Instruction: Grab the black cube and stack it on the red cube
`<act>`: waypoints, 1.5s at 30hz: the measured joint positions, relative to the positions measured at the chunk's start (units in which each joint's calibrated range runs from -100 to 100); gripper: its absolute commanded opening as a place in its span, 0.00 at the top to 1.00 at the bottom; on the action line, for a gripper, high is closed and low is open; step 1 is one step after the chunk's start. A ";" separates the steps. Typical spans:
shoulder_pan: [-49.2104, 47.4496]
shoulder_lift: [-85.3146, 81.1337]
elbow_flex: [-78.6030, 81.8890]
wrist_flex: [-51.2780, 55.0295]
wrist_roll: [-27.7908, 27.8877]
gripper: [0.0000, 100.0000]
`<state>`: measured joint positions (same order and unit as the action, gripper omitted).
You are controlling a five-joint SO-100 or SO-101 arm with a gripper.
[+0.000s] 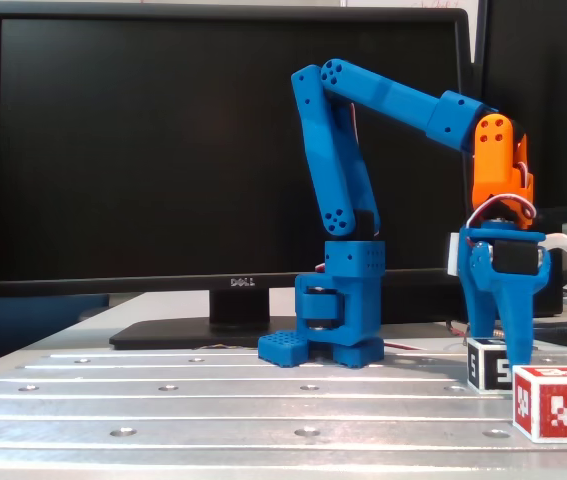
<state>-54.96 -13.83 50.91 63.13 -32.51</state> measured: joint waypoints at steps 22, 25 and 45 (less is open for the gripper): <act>0.15 0.00 -0.18 -1.03 0.00 0.76; 0.81 0.00 -0.18 -1.38 0.00 0.76; 4.00 0.00 -0.18 -1.72 2.05 0.77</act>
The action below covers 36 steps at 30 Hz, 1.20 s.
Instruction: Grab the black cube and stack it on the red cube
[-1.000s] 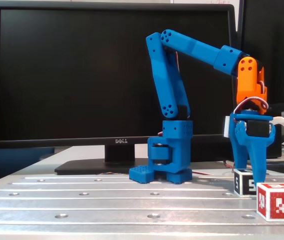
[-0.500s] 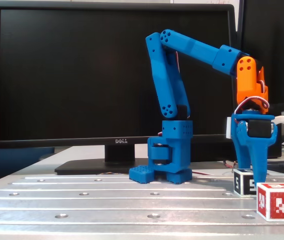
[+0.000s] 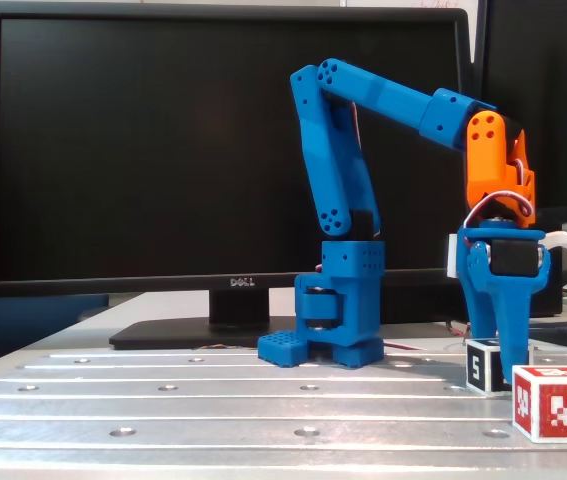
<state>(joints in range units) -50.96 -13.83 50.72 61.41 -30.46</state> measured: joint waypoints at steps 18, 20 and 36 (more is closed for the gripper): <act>-0.07 0.00 0.00 0.00 0.00 0.77; -0.07 0.00 0.00 0.00 0.00 0.77; 0.00 0.00 0.00 0.00 0.00 0.81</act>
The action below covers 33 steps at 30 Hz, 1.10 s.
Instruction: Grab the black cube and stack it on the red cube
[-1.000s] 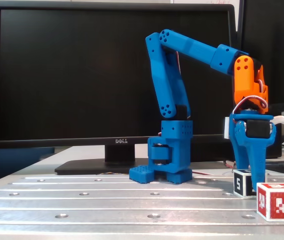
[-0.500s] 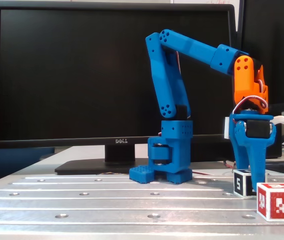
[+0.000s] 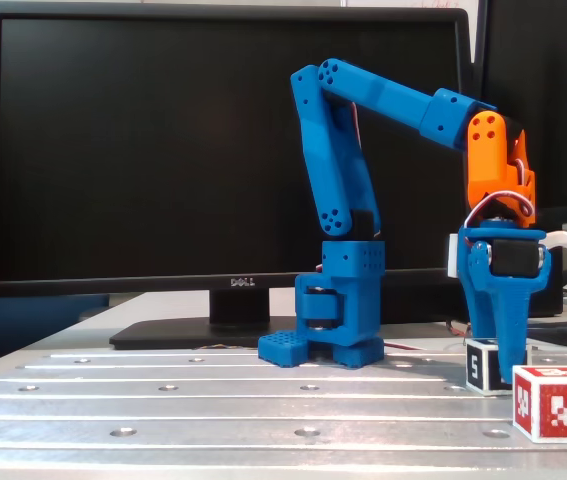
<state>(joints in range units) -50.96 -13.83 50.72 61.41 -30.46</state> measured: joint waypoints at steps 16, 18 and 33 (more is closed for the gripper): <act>0.00 0.00 0.00 0.09 0.00 0.81; 0.00 0.00 -0.36 0.77 0.10 0.81; 2.89 0.17 -9.78 9.97 2.05 0.81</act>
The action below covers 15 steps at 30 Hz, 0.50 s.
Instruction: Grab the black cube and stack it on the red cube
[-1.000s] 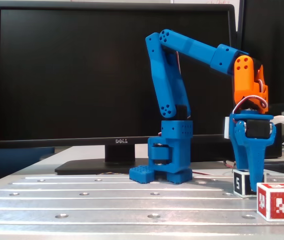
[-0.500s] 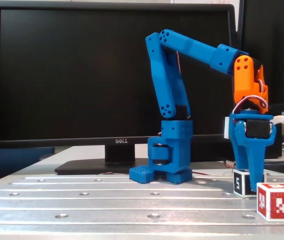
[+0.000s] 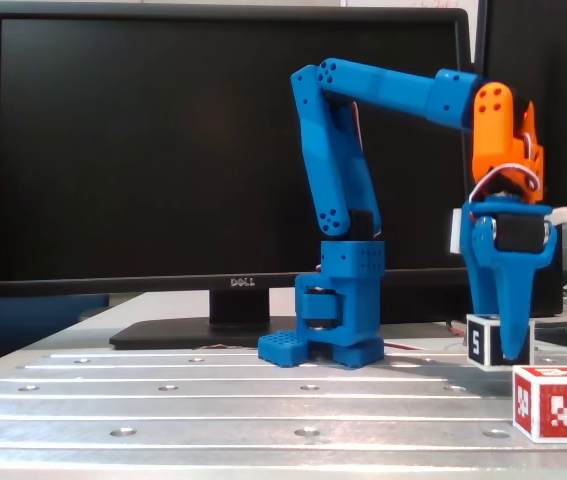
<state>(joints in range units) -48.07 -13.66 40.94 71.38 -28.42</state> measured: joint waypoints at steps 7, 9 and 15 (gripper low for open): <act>3.85 0.17 -9.96 8.25 2.57 0.81; 5.26 0.17 -12.14 9.45 3.41 0.81; 8.22 0.85 -14.67 10.74 5.88 0.81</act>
<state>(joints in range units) -39.85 -12.81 26.27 82.12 -22.54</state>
